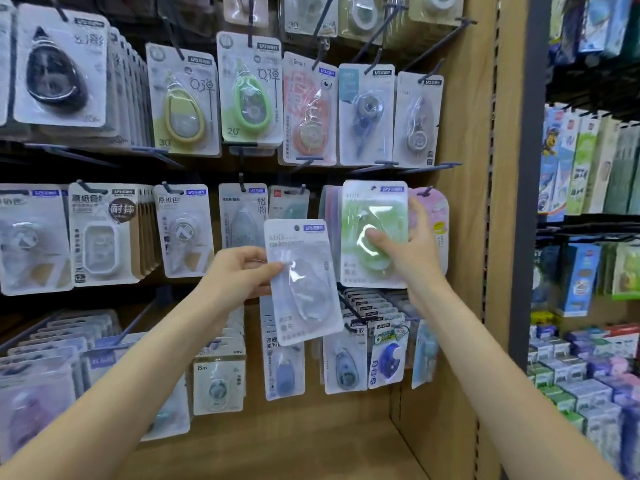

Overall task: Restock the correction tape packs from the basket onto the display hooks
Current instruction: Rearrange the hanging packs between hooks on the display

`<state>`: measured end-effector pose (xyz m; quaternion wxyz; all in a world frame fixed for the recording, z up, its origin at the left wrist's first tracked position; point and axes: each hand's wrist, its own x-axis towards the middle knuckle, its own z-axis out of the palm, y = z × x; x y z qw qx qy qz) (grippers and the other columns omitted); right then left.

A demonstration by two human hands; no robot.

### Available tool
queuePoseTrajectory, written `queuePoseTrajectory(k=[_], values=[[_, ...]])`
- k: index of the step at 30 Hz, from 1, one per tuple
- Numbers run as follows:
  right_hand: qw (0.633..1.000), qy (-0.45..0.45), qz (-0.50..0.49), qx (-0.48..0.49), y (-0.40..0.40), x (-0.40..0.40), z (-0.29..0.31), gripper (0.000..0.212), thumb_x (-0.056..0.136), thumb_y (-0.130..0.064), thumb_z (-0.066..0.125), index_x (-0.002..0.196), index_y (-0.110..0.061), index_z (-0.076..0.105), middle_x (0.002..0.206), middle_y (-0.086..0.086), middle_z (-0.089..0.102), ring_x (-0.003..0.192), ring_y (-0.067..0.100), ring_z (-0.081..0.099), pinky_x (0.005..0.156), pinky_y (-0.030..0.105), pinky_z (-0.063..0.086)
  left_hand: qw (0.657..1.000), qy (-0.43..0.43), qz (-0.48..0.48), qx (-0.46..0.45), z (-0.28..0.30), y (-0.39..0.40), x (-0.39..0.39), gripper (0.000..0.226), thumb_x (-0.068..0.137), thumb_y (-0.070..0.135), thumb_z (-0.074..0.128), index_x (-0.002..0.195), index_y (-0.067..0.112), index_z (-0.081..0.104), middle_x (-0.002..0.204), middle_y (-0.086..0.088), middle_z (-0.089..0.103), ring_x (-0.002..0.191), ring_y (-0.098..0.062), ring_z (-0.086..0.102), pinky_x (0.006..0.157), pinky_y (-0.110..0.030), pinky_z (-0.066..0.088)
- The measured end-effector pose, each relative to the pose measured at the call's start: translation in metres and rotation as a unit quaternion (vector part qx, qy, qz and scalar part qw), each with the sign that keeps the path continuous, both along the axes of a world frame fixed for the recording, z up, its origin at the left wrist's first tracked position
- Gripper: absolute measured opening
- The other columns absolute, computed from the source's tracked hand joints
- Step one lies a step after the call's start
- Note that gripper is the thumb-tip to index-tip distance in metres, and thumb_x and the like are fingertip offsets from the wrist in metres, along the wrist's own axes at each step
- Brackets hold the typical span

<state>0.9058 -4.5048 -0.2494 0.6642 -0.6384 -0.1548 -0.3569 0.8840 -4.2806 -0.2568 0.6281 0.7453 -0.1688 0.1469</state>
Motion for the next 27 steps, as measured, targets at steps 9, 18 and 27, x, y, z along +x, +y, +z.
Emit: queuePoseTrajectory(k=[9, 18, 27], values=[[0.970, -0.061, -0.129, -0.198, -0.013, 0.022, -0.002, 0.061, 0.082, -0.018, 0.071, 0.136, -0.024, 0.043, 0.139, -0.008, 0.045, 0.126, 0.004, 0.037, 0.099, 0.017, 0.025, 1.000, 0.015, 0.015, -0.008, -0.006, 0.014, 0.009, 0.011, 0.088, 0.013, 0.060, 0.095, 0.007, 0.065, 0.086, -0.002, 0.075, 0.082, -0.014, 0.071, 0.075, -0.028, 0.056], [0.982, 0.063, -0.001, -0.180, -0.014, 0.029, 0.019, 0.057, 0.090, -0.024, 0.061, 0.142, -0.027, 0.037, 0.143, -0.011, 0.039, 0.125, 0.004, 0.036, 0.100, 0.019, 0.028, 1.000, 0.007, 0.012, 0.003, -0.008, 0.007, 0.014, 0.012, 0.088, 0.014, 0.061, 0.097, 0.006, 0.065, 0.092, -0.003, 0.074, 0.084, -0.014, 0.071, 0.079, -0.028, 0.056], [0.919, -0.060, -0.282, -0.271, -0.003, 0.007, -0.018, 0.038, 0.088, -0.029, 0.062, 0.124, -0.018, 0.055, 0.133, 0.007, 0.033, 0.125, 0.022, 0.033, 0.107, 0.020, 0.028, 1.000, -0.006, 0.003, -0.029, -0.006, -0.002, 0.011, 0.011, 0.089, 0.014, 0.060, 0.095, 0.007, 0.065, 0.090, -0.002, 0.074, 0.081, -0.013, 0.071, 0.067, -0.018, 0.057]])
